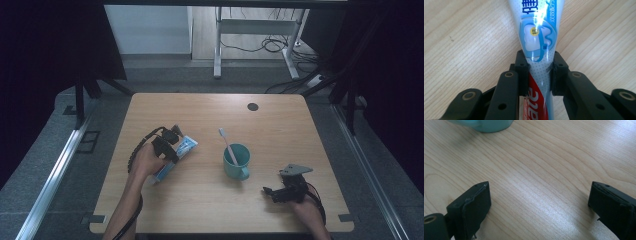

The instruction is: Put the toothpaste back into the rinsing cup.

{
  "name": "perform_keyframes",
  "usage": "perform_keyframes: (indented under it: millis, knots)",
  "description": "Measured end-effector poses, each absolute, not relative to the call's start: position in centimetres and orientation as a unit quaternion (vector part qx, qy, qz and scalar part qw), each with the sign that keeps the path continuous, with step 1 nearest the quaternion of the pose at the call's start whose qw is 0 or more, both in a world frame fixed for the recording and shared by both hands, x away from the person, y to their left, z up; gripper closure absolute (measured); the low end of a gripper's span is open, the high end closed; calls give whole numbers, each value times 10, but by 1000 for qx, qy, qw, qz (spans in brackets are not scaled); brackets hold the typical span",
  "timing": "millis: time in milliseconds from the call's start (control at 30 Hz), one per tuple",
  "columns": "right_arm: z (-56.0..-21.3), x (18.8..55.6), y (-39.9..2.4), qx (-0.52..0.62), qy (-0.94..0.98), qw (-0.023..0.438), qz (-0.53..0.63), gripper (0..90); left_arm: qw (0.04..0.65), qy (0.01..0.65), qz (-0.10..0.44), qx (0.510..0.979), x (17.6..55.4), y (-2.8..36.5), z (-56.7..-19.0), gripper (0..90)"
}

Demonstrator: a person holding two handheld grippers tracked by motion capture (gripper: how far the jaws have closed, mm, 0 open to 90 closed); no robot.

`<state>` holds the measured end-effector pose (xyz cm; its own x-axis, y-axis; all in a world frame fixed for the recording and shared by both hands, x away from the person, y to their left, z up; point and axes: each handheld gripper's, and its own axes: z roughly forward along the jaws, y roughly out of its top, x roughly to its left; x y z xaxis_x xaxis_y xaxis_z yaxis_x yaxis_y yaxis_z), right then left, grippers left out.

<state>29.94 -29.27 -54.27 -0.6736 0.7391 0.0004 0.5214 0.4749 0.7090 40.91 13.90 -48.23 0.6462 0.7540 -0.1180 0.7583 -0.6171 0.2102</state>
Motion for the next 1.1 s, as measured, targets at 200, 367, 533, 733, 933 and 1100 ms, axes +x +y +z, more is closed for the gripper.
perform_keyframes:
  millis: [200,367,533,733,933,1100]
  knots:
    - [-543,299,-293,373,845,155,351,43,155,413,-1,897,403,140,-474,726]
    - [-543,299,-293,373,845,155,351,44,188,409,10,893,397,143,-469,726]
    - [-543,299,-293,373,845,155,351,44,217,406,13,888,392,148,-466,726]
    - [-543,299,-293,373,845,155,351,43,239,402,16,884,386,153,-462,728]
    - [-543,299,-293,373,844,156,352,44,267,396,25,878,379,156,-459,729]
    - [-543,299,-293,373,844,156,352,44,291,385,38,875,372,157,-454,729]
